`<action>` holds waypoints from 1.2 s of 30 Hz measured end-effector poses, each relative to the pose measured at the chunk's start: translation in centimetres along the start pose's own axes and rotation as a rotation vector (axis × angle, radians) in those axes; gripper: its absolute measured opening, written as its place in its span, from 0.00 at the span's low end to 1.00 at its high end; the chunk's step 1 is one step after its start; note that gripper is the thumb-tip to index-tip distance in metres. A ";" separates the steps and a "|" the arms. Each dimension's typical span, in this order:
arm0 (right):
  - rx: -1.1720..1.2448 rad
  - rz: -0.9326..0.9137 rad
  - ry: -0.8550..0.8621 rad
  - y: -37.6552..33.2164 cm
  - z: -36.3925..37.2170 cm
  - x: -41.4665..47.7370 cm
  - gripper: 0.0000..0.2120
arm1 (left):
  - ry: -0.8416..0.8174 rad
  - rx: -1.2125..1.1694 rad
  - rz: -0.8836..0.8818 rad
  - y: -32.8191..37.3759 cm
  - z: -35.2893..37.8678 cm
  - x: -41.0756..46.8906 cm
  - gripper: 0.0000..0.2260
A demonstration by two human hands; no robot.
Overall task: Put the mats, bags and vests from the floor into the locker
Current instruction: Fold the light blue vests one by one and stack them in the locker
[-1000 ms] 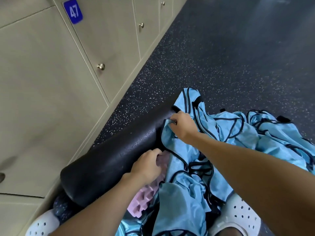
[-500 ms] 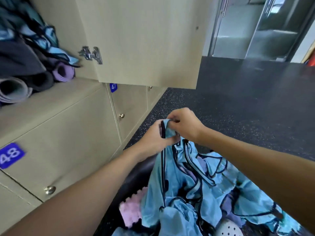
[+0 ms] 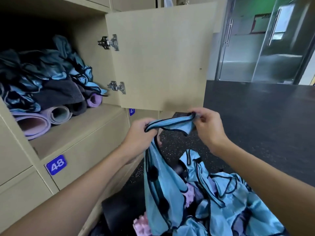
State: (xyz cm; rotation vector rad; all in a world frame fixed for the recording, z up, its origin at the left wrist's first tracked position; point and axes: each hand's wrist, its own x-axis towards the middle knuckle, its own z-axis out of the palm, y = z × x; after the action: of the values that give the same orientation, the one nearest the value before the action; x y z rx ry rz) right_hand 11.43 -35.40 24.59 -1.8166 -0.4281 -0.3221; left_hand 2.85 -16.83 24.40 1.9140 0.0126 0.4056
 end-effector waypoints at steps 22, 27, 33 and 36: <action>0.448 0.247 -0.711 -4.2 8.6 -6.1 0.15 | 0.226 -0.187 0.119 2.5 -2.2 0.5 0.08; 0.411 0.348 -0.833 -4.1 8.5 -6.4 0.01 | 0.244 -0.187 0.191 3.3 -3.4 0.8 0.12; 0.306 0.282 -0.890 -4.3 6.2 -5.0 0.08 | 0.144 0.196 0.285 3.5 -5.4 0.4 0.10; 0.152 0.180 -0.775 -4.5 5.6 -4.5 0.24 | -0.030 0.384 0.228 3.5 -5.9 0.0 0.20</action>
State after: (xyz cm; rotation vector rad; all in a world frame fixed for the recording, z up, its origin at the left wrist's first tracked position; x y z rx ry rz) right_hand 5.42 -29.46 24.99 -1.7617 -0.7878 0.5505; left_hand 0.53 -12.78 29.46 2.3107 -0.1598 0.5581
